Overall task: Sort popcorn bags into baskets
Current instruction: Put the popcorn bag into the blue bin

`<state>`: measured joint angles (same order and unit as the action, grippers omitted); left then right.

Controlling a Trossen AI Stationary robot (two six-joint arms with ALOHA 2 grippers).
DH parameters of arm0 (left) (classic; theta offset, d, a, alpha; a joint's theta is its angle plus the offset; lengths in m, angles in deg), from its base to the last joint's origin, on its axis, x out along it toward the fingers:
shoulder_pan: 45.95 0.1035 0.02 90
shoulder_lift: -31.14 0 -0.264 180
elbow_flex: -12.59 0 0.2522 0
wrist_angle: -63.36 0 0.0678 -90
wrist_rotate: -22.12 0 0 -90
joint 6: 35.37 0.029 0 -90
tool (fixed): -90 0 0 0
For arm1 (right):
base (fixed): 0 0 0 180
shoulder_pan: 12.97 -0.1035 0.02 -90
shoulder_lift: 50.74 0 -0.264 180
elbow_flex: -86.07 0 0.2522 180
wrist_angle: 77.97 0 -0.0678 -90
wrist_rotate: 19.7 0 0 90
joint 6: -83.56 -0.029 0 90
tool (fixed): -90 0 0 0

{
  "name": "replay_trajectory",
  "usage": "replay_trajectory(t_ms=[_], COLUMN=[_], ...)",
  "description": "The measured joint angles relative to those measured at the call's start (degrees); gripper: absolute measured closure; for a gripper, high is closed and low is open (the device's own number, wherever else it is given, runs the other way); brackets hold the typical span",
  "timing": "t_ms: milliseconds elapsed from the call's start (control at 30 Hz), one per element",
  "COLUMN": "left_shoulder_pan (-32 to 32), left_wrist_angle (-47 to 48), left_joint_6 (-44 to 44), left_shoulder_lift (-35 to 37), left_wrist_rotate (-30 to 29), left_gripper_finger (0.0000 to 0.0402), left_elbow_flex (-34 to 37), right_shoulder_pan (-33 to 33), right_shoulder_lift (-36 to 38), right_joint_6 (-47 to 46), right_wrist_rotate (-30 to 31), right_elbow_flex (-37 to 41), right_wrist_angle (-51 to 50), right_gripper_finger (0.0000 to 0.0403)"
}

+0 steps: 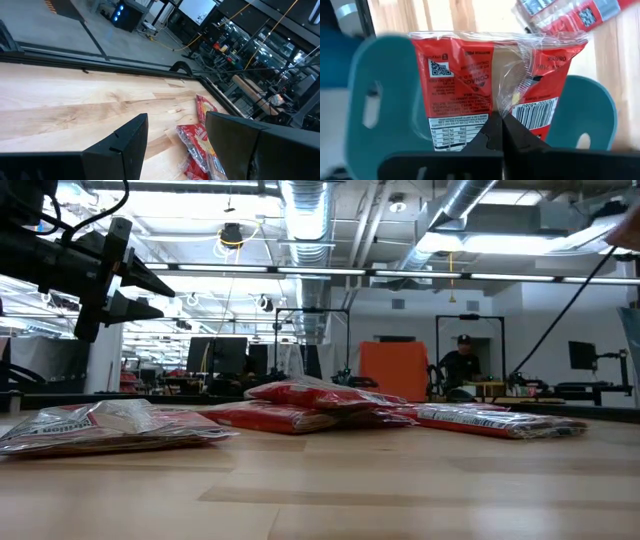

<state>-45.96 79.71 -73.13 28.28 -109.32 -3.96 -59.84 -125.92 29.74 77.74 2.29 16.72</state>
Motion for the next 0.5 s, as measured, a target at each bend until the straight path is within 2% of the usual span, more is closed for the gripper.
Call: replay_trajectory(t_ms=[200, 500], left_shoulder_pan=[0.0, 0.0], left_wrist_angle=[0.1, 0.1], left_joint_6=[0.0, 0.0], left_shoulder_lift=[0.0, 0.0], left_wrist_rotate=[-1.5, -2.6], left_gripper_finger=[0.0215, 0.0215], left_elbow_flex=[0.0, 0.0], right_shoulder_pan=[-2.6, -5.5], right_shoulder_lift=[-6.1, -13.8], right_joint_6=[17.3, 36.6], right_wrist_rotate=[-0.3, -3.5], right_elbow_flex=[0.0, 0.0], right_wrist_angle=[0.0, -0.1], right_gripper_finger=[0.0398, 0.0396])
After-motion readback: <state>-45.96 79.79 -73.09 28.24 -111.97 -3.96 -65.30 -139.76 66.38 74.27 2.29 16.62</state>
